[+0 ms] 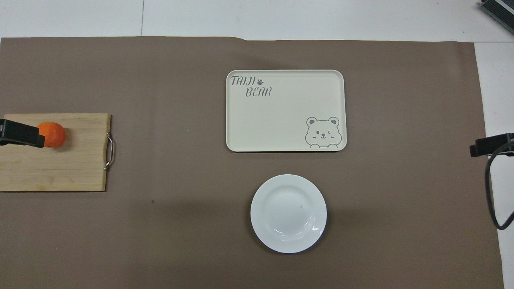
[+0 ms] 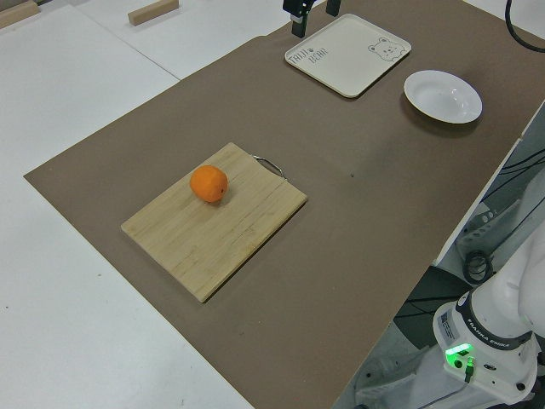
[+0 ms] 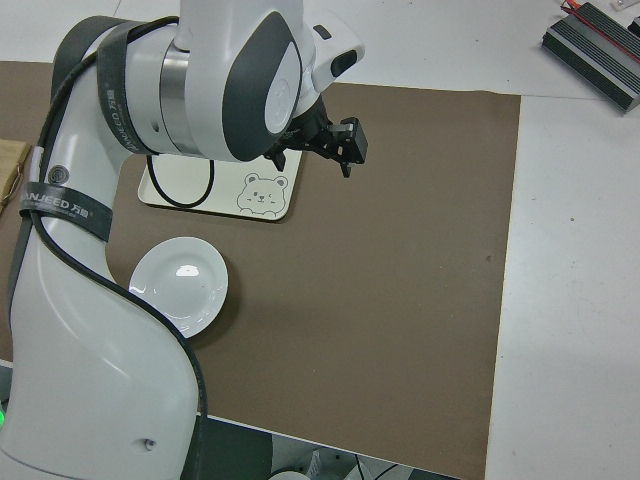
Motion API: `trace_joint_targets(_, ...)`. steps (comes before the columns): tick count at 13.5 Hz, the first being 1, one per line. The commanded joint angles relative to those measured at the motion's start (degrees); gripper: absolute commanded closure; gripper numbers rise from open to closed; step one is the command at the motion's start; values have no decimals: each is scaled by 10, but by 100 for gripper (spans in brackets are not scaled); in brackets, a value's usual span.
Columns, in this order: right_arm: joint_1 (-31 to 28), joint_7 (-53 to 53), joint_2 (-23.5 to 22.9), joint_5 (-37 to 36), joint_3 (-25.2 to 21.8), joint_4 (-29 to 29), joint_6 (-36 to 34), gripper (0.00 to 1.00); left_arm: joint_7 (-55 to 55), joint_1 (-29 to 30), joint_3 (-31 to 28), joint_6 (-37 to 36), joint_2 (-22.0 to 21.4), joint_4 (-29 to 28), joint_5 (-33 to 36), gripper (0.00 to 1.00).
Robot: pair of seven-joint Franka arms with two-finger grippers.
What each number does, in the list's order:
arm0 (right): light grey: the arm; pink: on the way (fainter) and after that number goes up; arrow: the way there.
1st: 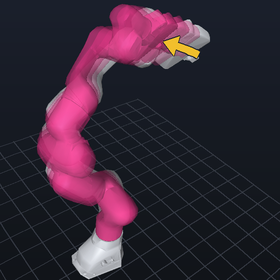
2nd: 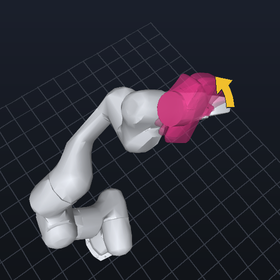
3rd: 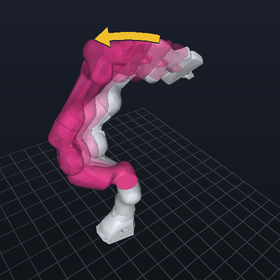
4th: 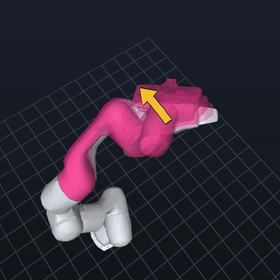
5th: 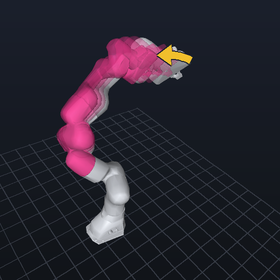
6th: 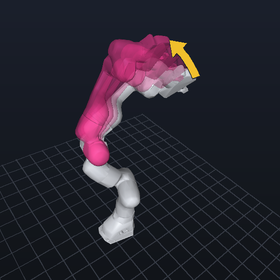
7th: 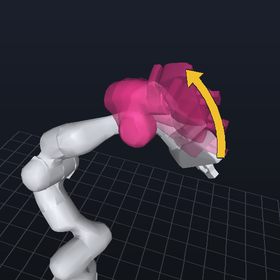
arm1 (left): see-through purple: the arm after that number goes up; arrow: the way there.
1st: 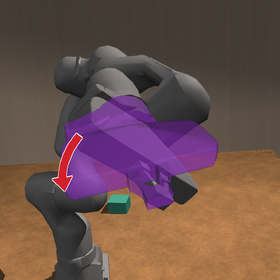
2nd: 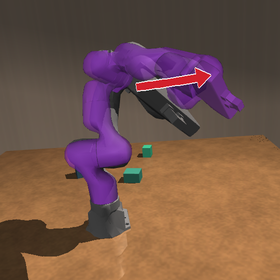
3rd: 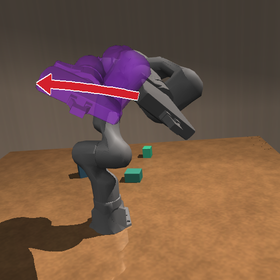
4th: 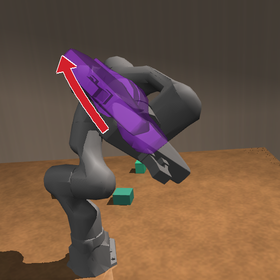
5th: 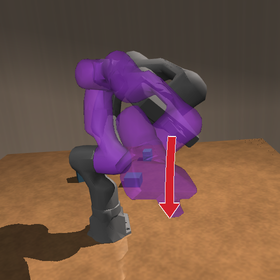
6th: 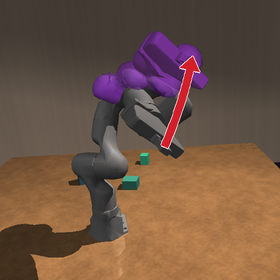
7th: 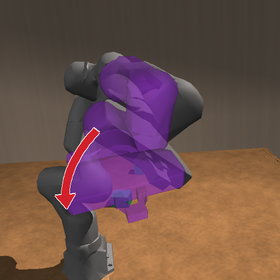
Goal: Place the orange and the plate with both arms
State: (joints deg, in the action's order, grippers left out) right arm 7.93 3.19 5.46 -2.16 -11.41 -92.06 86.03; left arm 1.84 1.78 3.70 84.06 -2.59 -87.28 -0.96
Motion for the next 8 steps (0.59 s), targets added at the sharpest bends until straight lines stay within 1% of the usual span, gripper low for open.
trace_joint_targets(1, -1, -8, 9, 2, 2, -8, 4, 0, 4, -1, -3, -4, -7, -3, -1, 0)
trace_joint_targets(8, -1, -8, 9, 1, 2, -8, 4, 0, 7, -5, -2, 4, -7, -5, -2, 0)
